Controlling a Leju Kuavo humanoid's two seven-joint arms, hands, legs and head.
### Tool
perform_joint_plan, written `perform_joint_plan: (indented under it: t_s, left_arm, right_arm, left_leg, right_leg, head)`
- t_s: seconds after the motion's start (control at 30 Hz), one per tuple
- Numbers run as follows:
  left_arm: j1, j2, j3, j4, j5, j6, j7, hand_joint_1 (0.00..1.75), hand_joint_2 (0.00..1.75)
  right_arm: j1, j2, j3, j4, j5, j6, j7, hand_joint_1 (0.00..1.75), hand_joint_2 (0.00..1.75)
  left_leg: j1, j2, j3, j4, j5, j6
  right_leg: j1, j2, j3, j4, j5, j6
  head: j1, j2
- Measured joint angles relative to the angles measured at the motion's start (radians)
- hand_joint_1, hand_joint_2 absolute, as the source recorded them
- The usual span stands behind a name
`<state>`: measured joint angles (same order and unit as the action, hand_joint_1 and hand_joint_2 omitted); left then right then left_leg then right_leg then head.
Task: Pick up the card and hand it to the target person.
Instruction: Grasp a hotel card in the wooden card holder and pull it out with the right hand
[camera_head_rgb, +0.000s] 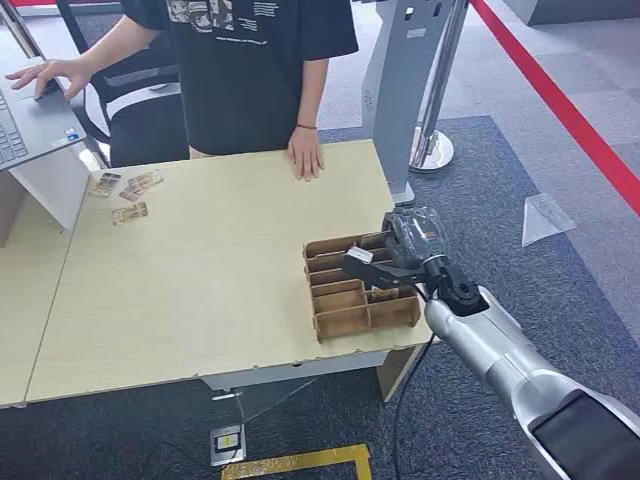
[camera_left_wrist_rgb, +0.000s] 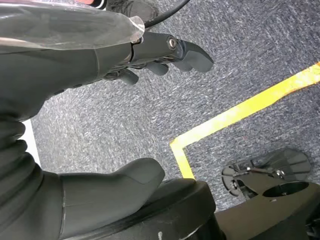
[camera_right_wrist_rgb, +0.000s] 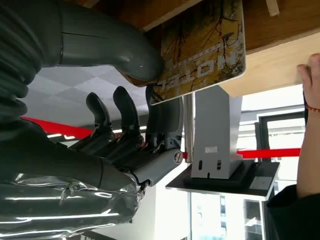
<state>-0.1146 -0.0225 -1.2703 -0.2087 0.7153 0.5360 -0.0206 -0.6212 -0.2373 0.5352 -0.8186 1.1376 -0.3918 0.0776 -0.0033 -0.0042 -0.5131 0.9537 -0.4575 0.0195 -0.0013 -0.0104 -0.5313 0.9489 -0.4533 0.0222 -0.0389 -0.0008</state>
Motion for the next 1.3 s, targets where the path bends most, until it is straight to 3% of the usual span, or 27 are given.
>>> perform_joint_plan:
  t_s: [0.2,0.3,0.37,0.47,0.67,0.83,1.3]
  left_arm:
    - [0.000,0.000,0.000,0.000,0.000,-0.002,0.004,0.00,1.75]
    - [0.000,0.000,0.000,0.000,0.000,-0.002,0.007,0.00,1.75]
    - [0.000,0.000,0.000,0.000,0.000,-0.002,0.006,0.00,1.75]
    - [0.000,-0.001,0.000,0.000,0.000,-0.002,0.004,0.00,1.75]
    - [0.000,-0.001,0.000,0.000,0.000,-0.003,0.002,0.00,1.75]
    - [0.000,-0.001,0.000,0.000,0.000,-0.005,0.006,0.00,1.75]
    - [0.000,-0.001,0.000,0.000,0.000,-0.008,0.010,0.00,1.75]
  right_arm:
    - [-0.005,0.000,0.003,0.009,-0.005,0.001,0.002,1.52,1.75]
    - [-0.009,0.000,0.003,0.015,-0.013,0.003,0.000,1.10,1.75]
    - [-0.013,0.000,0.004,0.021,-0.025,0.004,-0.007,0.69,1.75]
    - [-0.020,0.000,0.006,0.034,-0.042,0.001,-0.018,0.41,1.75]
    - [-0.040,0.004,0.009,0.053,-0.053,-0.012,-0.023,0.37,1.75]
    - [-0.046,0.008,0.011,0.061,-0.050,-0.016,-0.013,0.60,1.75]
    - [-0.035,0.008,0.027,0.035,-0.021,-0.003,0.034,0.61,1.75]
  left_leg:
    - [0.000,0.000,0.000,0.000,0.000,0.000]
    - [0.000,0.000,0.000,0.000,0.000,0.000]
    - [0.000,0.000,0.000,0.000,0.000,0.000]
    - [0.000,0.000,0.000,0.000,0.000,0.000]
    - [0.000,0.000,0.001,0.000,0.000,0.000]
    - [0.000,0.000,0.002,0.000,0.000,0.000]
    - [0.000,0.000,0.003,0.000,0.000,0.000]
  right_leg:
    - [0.000,0.000,0.000,0.000,0.000,0.000]
    - [0.000,0.000,0.000,0.000,0.000,0.000]
    - [0.000,0.000,0.000,0.000,0.000,0.000]
    - [0.000,0.000,0.000,0.000,0.000,0.000]
    - [0.000,0.000,0.001,0.000,0.000,0.000]
    - [0.000,0.000,0.002,0.000,0.000,0.000]
    - [0.000,0.000,0.003,0.000,0.001,0.000]
  head:
    - [0.000,0.000]
    - [0.000,0.000]
    - [0.000,0.000]
    - [0.000,0.000]
    - [0.000,0.000]
    - [0.000,0.000]
    - [0.000,0.000]
